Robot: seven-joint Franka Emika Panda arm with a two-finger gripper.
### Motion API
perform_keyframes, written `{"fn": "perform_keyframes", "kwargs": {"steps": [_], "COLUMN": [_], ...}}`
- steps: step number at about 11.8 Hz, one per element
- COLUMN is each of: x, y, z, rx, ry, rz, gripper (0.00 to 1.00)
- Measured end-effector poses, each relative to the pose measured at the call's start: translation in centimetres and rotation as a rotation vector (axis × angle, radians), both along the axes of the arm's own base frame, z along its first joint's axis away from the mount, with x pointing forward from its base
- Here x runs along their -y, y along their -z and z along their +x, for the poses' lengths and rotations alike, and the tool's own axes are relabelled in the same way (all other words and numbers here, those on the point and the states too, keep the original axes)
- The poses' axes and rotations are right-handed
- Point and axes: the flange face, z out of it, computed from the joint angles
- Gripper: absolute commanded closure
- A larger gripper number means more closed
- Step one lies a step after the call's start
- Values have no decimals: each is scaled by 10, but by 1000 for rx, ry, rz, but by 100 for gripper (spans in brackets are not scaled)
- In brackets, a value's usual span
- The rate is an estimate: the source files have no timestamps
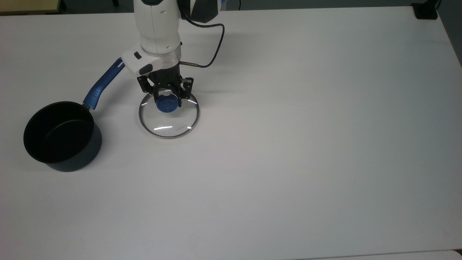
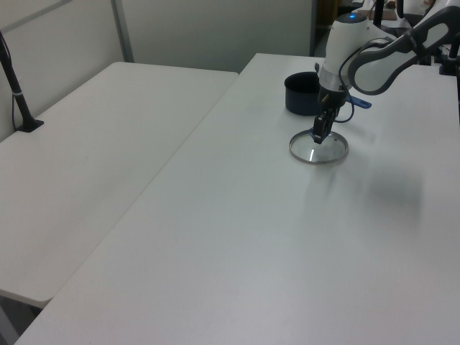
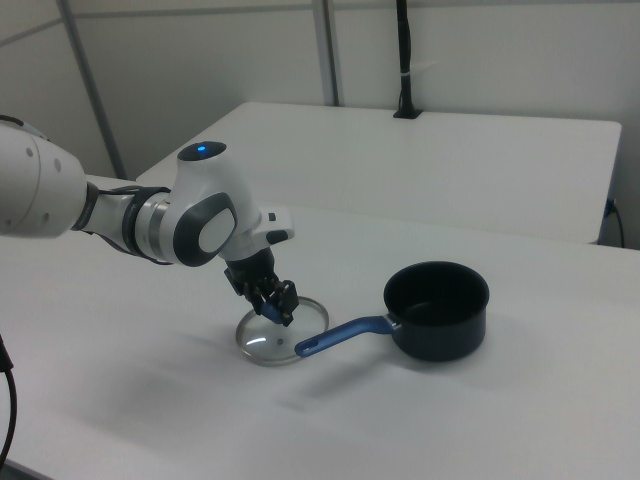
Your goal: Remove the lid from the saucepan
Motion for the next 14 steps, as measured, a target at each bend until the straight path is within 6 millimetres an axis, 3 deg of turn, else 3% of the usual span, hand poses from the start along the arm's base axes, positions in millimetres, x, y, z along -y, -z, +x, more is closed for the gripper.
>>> {"fn": "perform_keyframes", "kwargs": {"steps": [3, 5, 7, 8, 10, 11, 14], "x": [0, 2, 2, 2, -3, -11, -41], "y": [-3, -25, -66, -100, -169, -193, -226], "z": [2, 14, 26, 28, 18, 7, -14], "rx": [8, 45, 24, -1, -28, -39, -43], "ry": [8, 65, 108, 124, 136, 130, 105], "rz": [1, 7, 5, -1, -11, -15, 9], "gripper": [0, 0, 0, 0, 0, 0, 0]}}
